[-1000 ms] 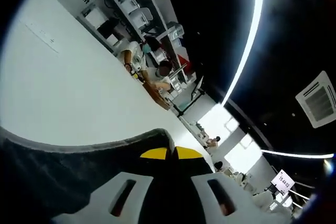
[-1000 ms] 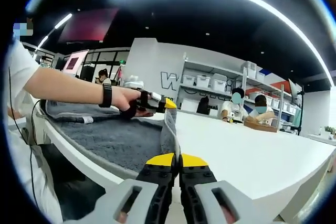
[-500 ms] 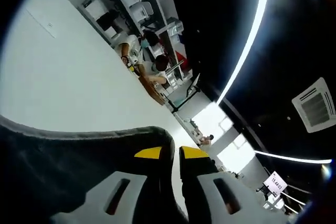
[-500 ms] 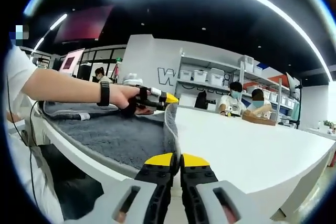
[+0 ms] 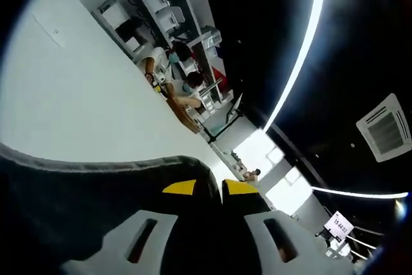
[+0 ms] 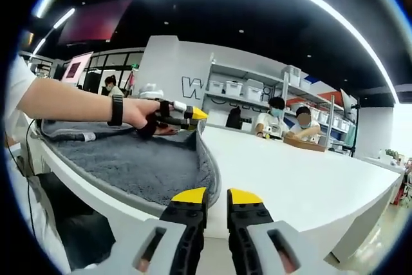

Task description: Open the folded towel by lifting each exposed corner and separating the folded layers until the towel lies flat within the target outline without major curled edges

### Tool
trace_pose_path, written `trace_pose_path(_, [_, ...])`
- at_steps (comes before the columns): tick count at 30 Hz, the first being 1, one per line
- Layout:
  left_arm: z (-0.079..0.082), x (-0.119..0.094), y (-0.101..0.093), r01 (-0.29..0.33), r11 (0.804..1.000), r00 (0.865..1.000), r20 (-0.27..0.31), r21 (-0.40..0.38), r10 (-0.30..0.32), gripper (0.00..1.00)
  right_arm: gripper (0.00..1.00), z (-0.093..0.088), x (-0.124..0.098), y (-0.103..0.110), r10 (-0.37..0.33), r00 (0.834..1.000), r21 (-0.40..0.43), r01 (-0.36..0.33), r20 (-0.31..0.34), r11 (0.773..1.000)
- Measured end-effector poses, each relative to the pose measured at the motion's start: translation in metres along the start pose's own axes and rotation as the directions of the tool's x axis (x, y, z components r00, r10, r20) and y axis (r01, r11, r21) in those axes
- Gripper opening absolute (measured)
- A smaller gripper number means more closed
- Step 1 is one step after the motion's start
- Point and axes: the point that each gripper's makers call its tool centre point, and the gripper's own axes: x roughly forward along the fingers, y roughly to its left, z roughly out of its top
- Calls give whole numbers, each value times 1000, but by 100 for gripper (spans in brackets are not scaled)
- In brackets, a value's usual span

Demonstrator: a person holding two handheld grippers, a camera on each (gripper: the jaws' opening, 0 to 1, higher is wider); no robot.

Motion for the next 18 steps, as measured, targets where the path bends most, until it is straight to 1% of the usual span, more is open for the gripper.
trace_pose_path(2, [0,2,-4,26,1000,1000,11,1,-26,22,7,0,-1,-1,-12,1000,-10,12,-2,1000])
trace_pose_path(3, [-1,2,-3,23,1000,1000,7,-3,-23,22,7,4,-1,1,5,1000,-4,-5,24,1000])
trace_pose_path(4, [-3,2,-3,17,1000,1000,-1,2,-17,20,7,6,-1,4,20,999,9,-20,35,1000])
trace_pose_path(6, [-3,1,-1,5,1000,1000,-1,20,-5,20,7,7,-2,4,18,999,7,-18,31,1000])
trace_pose_path(7, [0,3,-1,8,1000,1000,-1,26,-8,21,7,7,-1,4,14,1000,-11,-14,28,1000])
trace_pose_path(9, [0,3,-2,14,1000,1000,-5,24,-14,22,7,8,-1,4,9,1000,-19,-8,26,1000])
trace_pose_path(13, [-1,2,-1,11,1000,1000,-9,29,-11,22,7,14,-3,3,0,999,-32,1,44,999])
trace_pose_path(14, [-4,0,-2,14,1000,1000,-20,25,-13,22,7,15,-2,3,2,999,-35,0,46,999])
trace_pose_path(17, [-3,-2,-1,8,1000,1000,-17,24,-8,21,7,16,0,5,13,999,-38,-11,44,999])
trace_pose_path(18, [-3,-2,-1,12,1000,1000,-15,23,-12,21,8,16,1,7,26,999,-28,-25,47,999])
